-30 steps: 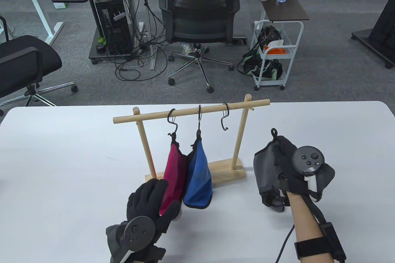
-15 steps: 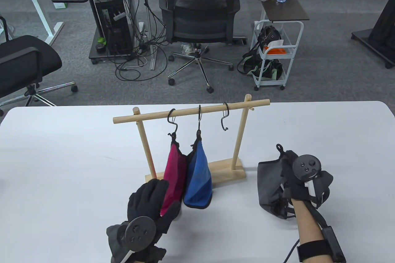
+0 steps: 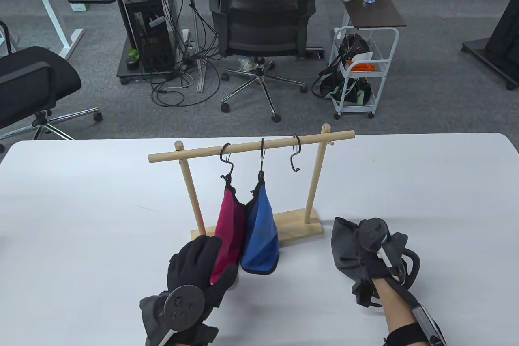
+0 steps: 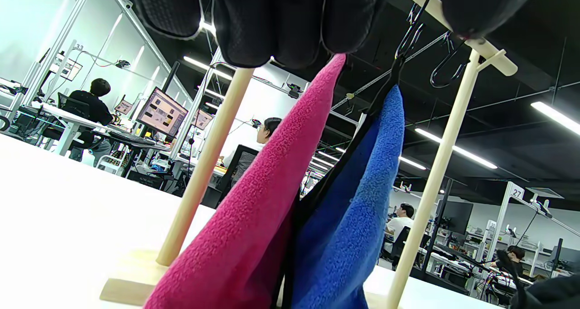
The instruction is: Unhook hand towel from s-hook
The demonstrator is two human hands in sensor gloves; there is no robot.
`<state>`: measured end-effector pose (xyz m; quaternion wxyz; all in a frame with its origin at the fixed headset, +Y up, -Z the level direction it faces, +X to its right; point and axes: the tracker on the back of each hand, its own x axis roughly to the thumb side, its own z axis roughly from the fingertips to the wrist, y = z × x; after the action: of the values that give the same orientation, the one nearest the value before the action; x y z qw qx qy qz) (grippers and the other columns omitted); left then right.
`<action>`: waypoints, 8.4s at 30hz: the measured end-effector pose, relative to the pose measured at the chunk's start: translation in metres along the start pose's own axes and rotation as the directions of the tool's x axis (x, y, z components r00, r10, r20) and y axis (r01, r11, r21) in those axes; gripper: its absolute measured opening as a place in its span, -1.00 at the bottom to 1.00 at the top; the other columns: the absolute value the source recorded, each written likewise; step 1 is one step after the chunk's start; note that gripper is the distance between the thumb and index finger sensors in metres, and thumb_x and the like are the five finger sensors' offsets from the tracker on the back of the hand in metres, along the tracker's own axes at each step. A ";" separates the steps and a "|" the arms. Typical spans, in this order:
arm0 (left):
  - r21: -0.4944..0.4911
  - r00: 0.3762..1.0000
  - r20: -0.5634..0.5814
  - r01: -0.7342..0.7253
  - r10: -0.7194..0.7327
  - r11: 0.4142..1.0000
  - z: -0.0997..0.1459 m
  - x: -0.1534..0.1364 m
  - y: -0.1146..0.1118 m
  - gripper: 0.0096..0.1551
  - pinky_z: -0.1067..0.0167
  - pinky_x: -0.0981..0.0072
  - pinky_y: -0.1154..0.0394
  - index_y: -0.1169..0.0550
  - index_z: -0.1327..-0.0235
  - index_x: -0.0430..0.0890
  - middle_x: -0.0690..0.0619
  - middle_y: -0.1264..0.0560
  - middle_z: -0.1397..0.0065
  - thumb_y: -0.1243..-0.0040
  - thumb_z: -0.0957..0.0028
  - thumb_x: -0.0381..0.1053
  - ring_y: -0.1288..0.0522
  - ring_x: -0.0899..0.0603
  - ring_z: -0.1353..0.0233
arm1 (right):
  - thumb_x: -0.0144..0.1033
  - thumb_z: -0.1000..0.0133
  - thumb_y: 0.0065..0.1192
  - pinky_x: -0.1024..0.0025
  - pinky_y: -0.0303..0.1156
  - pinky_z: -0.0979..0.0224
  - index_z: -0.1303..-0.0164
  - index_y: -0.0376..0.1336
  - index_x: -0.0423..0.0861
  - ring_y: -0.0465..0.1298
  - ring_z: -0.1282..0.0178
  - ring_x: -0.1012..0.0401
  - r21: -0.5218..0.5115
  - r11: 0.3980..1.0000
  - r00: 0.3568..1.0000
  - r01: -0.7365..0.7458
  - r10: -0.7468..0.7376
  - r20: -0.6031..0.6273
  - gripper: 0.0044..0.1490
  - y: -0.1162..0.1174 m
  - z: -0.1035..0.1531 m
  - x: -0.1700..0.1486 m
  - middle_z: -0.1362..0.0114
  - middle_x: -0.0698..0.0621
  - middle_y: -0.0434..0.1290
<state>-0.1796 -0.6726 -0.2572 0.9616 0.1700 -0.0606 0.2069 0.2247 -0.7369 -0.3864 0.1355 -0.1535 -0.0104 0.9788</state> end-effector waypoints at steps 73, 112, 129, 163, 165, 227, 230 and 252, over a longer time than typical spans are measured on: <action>-0.037 0.999 -0.005 -0.038 0.038 0.999 -0.002 -0.003 -0.004 -0.17 -0.55 -0.39 -0.23 -0.32 -0.67 0.12 -0.08 -0.33 -0.74 0.03 -0.19 0.48 -0.35 -0.35 -0.67 | 0.14 -0.32 0.18 -0.21 0.22 -0.60 -0.77 0.04 -0.10 0.33 -0.60 -0.23 0.064 0.986 0.875 0.157 -0.169 0.454 -0.09 -0.071 0.058 0.170 -0.72 -0.32 0.22; -0.038 0.999 -0.004 -0.034 0.034 0.999 -0.002 -0.003 -0.004 -0.18 -0.55 -0.40 -0.23 -0.34 -0.66 0.12 -0.08 -0.33 -0.73 0.03 -0.18 0.48 -0.35 -0.35 -0.67 | -0.26 -0.38 0.19 0.12 0.48 -0.30 -0.52 0.27 -0.06 0.62 -0.12 0.04 0.054 0.924 0.836 0.378 -0.366 0.408 -0.51 -0.063 0.048 0.191 -0.29 -0.13 0.56; -0.046 0.999 -0.007 -0.033 0.033 0.998 -0.002 -0.003 -0.004 -0.18 -0.55 -0.39 -0.24 -0.34 -0.66 0.11 -0.07 -0.34 -0.73 0.03 -0.19 0.48 -0.35 -0.34 -0.67 | -0.26 -0.38 0.19 0.11 0.48 -0.30 -0.52 0.28 -0.06 0.62 -0.12 0.04 0.023 0.922 0.817 0.386 -0.353 0.457 -0.51 -0.081 0.066 0.178 -0.29 -0.13 0.56; -0.085 1.000 -0.007 -0.025 0.025 0.996 -0.003 -0.002 -0.008 -0.19 -0.55 -0.39 -0.24 -0.35 -0.65 0.12 -0.07 -0.34 -0.73 0.03 -0.19 0.47 -0.35 -0.34 -0.67 | -0.25 -0.38 0.19 0.05 0.44 -0.39 -0.54 0.26 -0.04 0.59 -0.23 -0.02 0.080 0.992 0.904 0.092 -0.117 0.411 -0.50 -0.007 0.086 0.102 -0.38 -0.15 0.53; -0.084 1.000 -0.007 -0.023 0.023 0.996 -0.003 -0.002 -0.009 -0.19 -0.55 -0.39 -0.24 -0.35 -0.66 0.12 -0.07 -0.34 -0.73 0.03 -0.20 0.47 -0.35 -0.34 -0.67 | -0.25 -0.38 0.18 0.04 0.44 -0.39 -0.54 0.26 -0.03 0.59 -0.24 -0.02 0.093 0.993 0.904 0.066 -0.099 0.416 -0.50 -0.002 0.088 0.100 -0.38 -0.15 0.52; -0.120 1.000 0.008 -0.010 0.011 0.993 -0.003 0.001 -0.014 -0.19 -0.55 -0.39 -0.24 -0.35 -0.65 0.12 -0.07 -0.34 -0.73 0.03 -0.19 0.47 -0.35 -0.34 -0.67 | 0.07 -0.32 0.23 -0.20 0.24 -0.58 -0.70 0.14 -0.08 0.37 -0.55 -0.21 0.165 0.959 0.892 0.229 -0.275 0.359 -0.19 -0.041 0.089 0.065 -0.67 -0.31 0.26; -0.122 1.000 0.007 -0.007 0.008 0.993 -0.003 0.001 -0.014 -0.18 -0.55 -0.39 -0.23 -0.34 -0.66 0.11 -0.08 -0.34 -0.73 0.02 -0.19 0.47 -0.35 -0.35 -0.67 | 0.08 -0.32 0.24 -0.20 0.24 -0.58 -0.70 0.14 -0.08 0.37 -0.55 -0.21 0.149 0.953 0.886 0.262 -0.299 0.354 -0.19 -0.041 0.091 0.060 -0.67 -0.31 0.26; -0.053 0.995 -0.099 0.003 -0.009 0.999 -0.013 -0.004 -0.004 -0.17 -0.54 -0.31 -0.29 -0.34 -0.67 0.09 -0.10 -0.34 -0.73 0.03 -0.20 0.47 -0.37 -0.37 -0.64 | 0.09 -0.31 0.24 -0.20 0.24 -0.58 -0.70 0.14 -0.08 0.37 -0.55 -0.21 0.102 0.945 0.869 0.312 -0.327 0.371 -0.18 -0.040 0.097 0.047 -0.68 -0.30 0.26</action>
<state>-0.1815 -0.6727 -0.2712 0.9682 0.1341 -0.0180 0.2104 0.1627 -0.6839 -0.3053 0.2935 0.0470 -0.0427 0.9538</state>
